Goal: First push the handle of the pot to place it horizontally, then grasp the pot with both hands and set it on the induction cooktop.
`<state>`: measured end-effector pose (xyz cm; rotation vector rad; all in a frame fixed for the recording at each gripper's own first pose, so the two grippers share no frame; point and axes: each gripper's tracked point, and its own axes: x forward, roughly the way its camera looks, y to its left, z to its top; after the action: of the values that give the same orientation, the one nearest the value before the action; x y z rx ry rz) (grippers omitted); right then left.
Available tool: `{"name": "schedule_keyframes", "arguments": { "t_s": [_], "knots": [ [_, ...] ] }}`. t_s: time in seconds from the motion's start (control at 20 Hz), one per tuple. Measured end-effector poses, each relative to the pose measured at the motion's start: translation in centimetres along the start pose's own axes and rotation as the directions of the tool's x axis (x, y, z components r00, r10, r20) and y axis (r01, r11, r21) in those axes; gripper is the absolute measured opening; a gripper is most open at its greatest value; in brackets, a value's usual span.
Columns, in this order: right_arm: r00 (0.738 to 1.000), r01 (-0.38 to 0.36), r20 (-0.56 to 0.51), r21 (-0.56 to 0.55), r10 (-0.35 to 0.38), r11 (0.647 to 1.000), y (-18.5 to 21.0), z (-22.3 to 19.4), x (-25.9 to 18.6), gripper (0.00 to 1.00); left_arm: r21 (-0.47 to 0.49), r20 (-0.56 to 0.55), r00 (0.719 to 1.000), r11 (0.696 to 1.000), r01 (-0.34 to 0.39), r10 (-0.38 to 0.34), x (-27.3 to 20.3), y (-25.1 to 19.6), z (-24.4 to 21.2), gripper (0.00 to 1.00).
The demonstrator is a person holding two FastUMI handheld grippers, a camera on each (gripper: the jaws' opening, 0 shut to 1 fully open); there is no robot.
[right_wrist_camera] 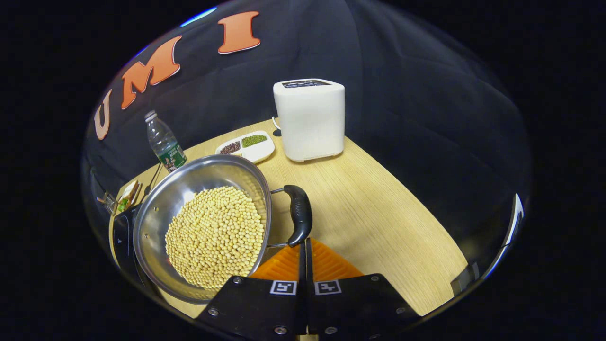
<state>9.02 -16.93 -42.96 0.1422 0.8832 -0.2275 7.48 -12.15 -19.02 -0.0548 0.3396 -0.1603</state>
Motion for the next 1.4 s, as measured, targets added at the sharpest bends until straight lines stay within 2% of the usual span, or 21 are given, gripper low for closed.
{"name": "schedule_keyframes", "arguments": {
  "t_s": [0.3,0.5,0.7,0.8,0.85,0.9,0.95,1.0,1.05,1.1,1.15,1.2,1.3,1.4],
  "knots": [
    [1.000,-0.006,0.006,-0.010,0.006,1.000,0.4,1.6,1.8,0.00,-0.028,-0.106,0.994,1.000,0.014,-0.017,3.2,-3.5,-6.8,0.98],
    [1.000,-0.030,0.001,-0.007,0.030,1.000,0.6,2.6,3.3,0.00,-0.040,-0.178,0.984,0.999,0.020,-0.027,5.6,-5.9,-10.8,0.99],
    [0.999,-0.043,0.004,-0.021,0.043,0.999,0.4,2.5,2.8,0.01,-0.078,-0.260,0.964,0.996,0.036,-0.055,7.8,-8.7,-14.6,0.99],
    [0.999,-0.002,0.038,-0.049,0.003,0.999,-1.2,3.0,1.7,0.02,-0.076,-0.287,0.956,0.996,0.037,-0.057,8.5,-9.3,-15.7,0.99],
    [0.998,0.012,0.064,-0.049,-0.009,0.999,-1.9,3.6,1.1,0.06,-0.073,-0.298,0.953,0.997,0.036,-0.056,8.7,-9.5,-16.2,0.99],
    [0.996,0.014,0.091,-0.039,-0.010,0.999,-2.1,4.3,0.3,0.17,-0.074,-0.305,0.950,0.997,0.039,-0.060,9.1,-9.9,-16.7,0.99],
    [0.993,0.010,0.120,-0.027,-0.006,1.000,-2.1,5.1,-0.3,0.18,-0.075,-0.308,0.950,0.996,0.040,-0.061,9.5,-10.2,-16.9,0.99],
    [0.989,0.000,0.150,-0.020,0.003,1.000,-1.9,5.8,-0.8,0.37,-0.074,-0.310,0.949,0.997,0.039,-0.060,9.8,-10.4,-17.2,0.99],
    [0.983,-0.014,0.185,-0.024,0.018,1.000,-1.6,6.6,-1.4,0.45,-0.071,-0.313,0.948,0.997,0.039,-0.059,10.1,-10.7,-17.3,0.99],
    [0.976,-0.024,0.216,-0.040,0.032,0.999,-1.1,7.3,-1.8,0.58,-0.065,-0.316,0.947,0.997,0.043,-0.062,10.5,-11.1,-17.6,0.99],
    [0.969,-0.030,0.242,-0.063,0.044,0.998,-0.6,7.8,-1.8,0.59,-0.058,-0.318,0.946,0.997,0.047,-0.063,10.9,-11.4,-17.8,0.99],
    [0.963,-0.038,0.261,-0.093,0.061,0.995,0.0,8.3,-1.7,0.74,-0.053,-0.321,0.945,0.997,0.049,-0.063,11.4,-11.7,-18.0,0.99],
    [0.959,-0.053,0.267,-0.140,0.090,0.989,1.5,8.4,-0.8,0.86,-0.047,-0.334,0.941,0.998,0.043,-0.057,12.2,-12.1,-18.7,0.99],
    [0.965,-0.065,0.240,-0.163,0.103,0.984,2.4,7.8,0.7,0.93,-0.035,-0.354,0.934,0.998,0.044,-0.054,12.8,-12.4,-19.5,0.99]
  ]
}}
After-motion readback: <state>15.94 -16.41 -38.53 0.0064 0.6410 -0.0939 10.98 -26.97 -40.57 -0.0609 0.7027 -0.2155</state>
